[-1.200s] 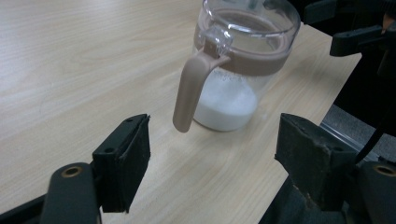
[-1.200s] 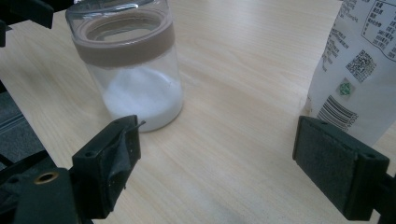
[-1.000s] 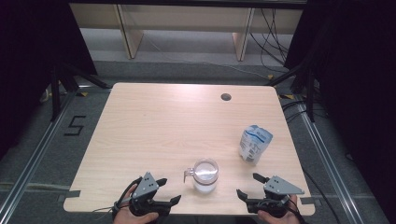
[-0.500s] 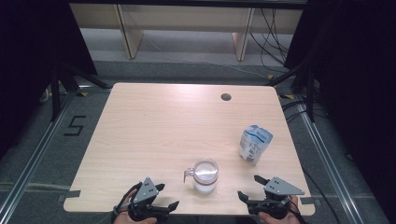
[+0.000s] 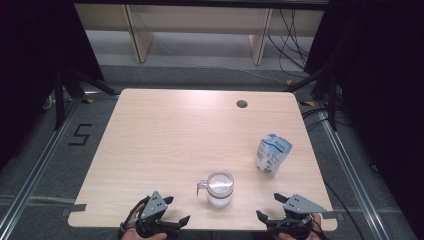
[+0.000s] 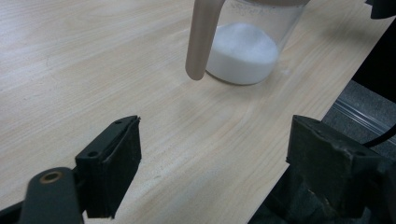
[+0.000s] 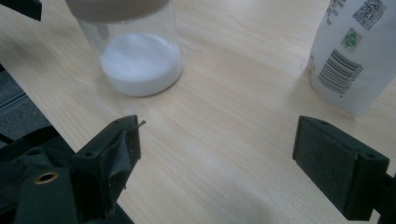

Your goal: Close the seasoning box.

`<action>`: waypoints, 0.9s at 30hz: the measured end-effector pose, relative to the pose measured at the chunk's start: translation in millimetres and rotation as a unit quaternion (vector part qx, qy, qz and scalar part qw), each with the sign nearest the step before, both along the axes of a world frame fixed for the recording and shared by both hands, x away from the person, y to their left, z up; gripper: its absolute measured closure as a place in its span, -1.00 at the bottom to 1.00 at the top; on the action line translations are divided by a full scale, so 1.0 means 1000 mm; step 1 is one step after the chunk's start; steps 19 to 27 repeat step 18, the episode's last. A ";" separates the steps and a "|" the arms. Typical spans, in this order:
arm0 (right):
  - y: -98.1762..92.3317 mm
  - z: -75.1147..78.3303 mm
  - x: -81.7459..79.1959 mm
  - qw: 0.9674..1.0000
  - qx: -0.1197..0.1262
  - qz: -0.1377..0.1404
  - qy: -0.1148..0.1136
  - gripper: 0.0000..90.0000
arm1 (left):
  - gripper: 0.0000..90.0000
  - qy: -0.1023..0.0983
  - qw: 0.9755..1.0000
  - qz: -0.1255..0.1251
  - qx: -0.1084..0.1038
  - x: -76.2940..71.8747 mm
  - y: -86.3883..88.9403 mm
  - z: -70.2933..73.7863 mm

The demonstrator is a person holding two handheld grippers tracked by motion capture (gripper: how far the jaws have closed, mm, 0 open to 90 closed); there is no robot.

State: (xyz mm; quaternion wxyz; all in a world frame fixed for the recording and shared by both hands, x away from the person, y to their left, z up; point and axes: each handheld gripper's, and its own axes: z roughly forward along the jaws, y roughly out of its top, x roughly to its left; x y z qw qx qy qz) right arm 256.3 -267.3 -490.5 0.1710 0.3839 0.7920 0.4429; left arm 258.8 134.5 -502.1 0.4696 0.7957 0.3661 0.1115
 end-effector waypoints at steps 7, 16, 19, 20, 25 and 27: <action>0.003 -0.002 -0.003 1.000 -0.014 0.020 0.003 -0.65 | -0.66 0.000 1.000 0.015 0.000 0.002 0.003 -0.002; 0.005 -0.001 -0.008 1.000 -0.008 0.008 0.024 -0.65 | -0.66 0.000 1.000 0.024 0.012 0.007 0.009 -0.003; 0.002 -0.002 -0.004 1.000 -0.016 0.019 0.004 -0.65 | -0.66 0.004 0.999 0.044 0.007 0.009 0.014 -0.003; 0.002 -0.002 -0.004 1.000 -0.016 0.019 0.004 -0.65 | -0.66 0.004 0.999 0.044 0.007 0.009 0.014 -0.003; 0.002 -0.002 -0.004 1.000 -0.016 0.019 0.004 -0.65 | -0.66 0.004 0.999 0.044 0.007 0.009 0.014 -0.003; 0.002 -0.002 -0.004 1.000 -0.016 0.019 0.004 -0.65 | -0.66 0.004 0.999 0.044 0.007 0.009 0.014 -0.003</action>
